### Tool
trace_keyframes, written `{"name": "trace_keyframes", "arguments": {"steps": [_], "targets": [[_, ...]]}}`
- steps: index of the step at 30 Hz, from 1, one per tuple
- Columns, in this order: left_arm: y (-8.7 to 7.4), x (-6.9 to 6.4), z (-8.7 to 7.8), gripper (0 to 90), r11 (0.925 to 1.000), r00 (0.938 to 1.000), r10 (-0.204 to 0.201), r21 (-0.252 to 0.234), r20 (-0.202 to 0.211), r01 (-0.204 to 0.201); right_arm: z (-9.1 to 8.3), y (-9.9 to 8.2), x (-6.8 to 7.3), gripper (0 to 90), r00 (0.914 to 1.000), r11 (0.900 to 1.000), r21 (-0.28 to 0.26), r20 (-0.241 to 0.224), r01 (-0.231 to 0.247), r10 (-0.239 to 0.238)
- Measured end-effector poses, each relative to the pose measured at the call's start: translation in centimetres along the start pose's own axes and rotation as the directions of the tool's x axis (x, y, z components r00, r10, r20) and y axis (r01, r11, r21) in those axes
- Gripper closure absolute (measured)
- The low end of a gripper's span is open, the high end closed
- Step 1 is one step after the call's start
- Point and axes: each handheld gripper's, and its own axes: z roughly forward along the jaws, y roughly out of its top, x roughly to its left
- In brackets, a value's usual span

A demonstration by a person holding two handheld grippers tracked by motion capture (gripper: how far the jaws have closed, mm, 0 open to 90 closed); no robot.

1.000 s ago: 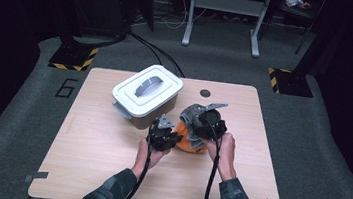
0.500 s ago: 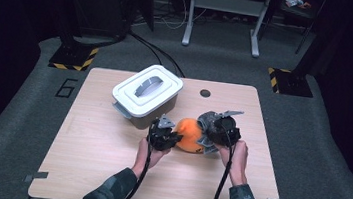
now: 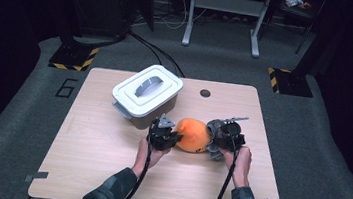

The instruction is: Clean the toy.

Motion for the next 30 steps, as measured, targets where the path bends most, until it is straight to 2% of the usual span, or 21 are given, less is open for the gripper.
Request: {"name": "trace_keyframes", "arguments": {"steps": [6,9,13,15,17,20,22,24,26,28,30], "targets": [[0.0,0.1,0.0,78.3,1.0,1.0,-0.003,0.001,0.002,0.003,2.6,-1.0,-0.9,68.9,0.9993,0.9964,0.077,-0.007,-0.036,0.036],[0.0,0.1,0.0,78.2,0.9999,0.9999,-0.012,-0.004,0.001,0.012,3.6,-1.3,-1.1,68.9,0.9991,0.9947,0.096,-0.015,-0.038,0.039],[0.0,0.1,-0.1,78.0,0.9999,0.9999,-0.012,0.001,-0.003,0.012,2.6,-0.9,-1.0,69.1,0.9995,0.9957,0.087,0.009,-0.031,0.03],[0.0,0.2,-0.1,77.9,0.9999,0.9999,-0.014,0.0,-0.002,0.014,1.4,-0.7,-1.1,69.1,0.9993,0.9984,0.053,0.033,-0.016,0.014],[0.0,0.2,-0.1,77.9,0.9999,0.9999,-0.013,-0.001,-0.003,0.013,-0.3,-0.3,-0.8,69.1,0.9995,0.9999,0.007,0.032,-0.009,0.009],[0.0,0.2,-0.1,77.7,0.9999,0.9999,-0.015,-0.003,-0.005,0.015,-2.8,0.5,0.4,69.2,0.999,0.9964,-0.077,0.029,0.037,-0.035],[0.0,0.2,-0.1,77.5,0.9999,0.9999,-0.014,-0.003,-0.006,0.014,-4.0,1.0,1.7,69.1,0.9976,0.9923,-0.103,0.019,0.068,-0.067],[0.0,0.1,-0.1,77.2,0.9999,0.9999,-0.015,-0.004,-0.005,0.015,-4.2,1.5,2.7,69.2,0.9951,0.99,-0.102,-0.007,0.097,-0.099],[0.0,0.2,-0.1,76.1,0.9999,0.9999,-0.015,-0.006,-0.003,0.015,-3.3,1.7,3.3,69.3,0.9929,0.9903,-0.073,-0.002,0.118,-0.119],[0.0,0.3,-0.2,73.2,0.9999,0.9999,-0.016,-0.003,0.002,0.016,-2.3,1.7,3.2,69.3,0.9941,0.9926,-0.055,-0.004,0.108,-0.108],[0.0,0.3,-0.3,68.3,0.9999,0.9999,-0.012,-0.006,0.0,0.012,-2.0,1.8,2.8,69.3,0.9956,0.9937,-0.065,-0.016,0.091,-0.092]]}}
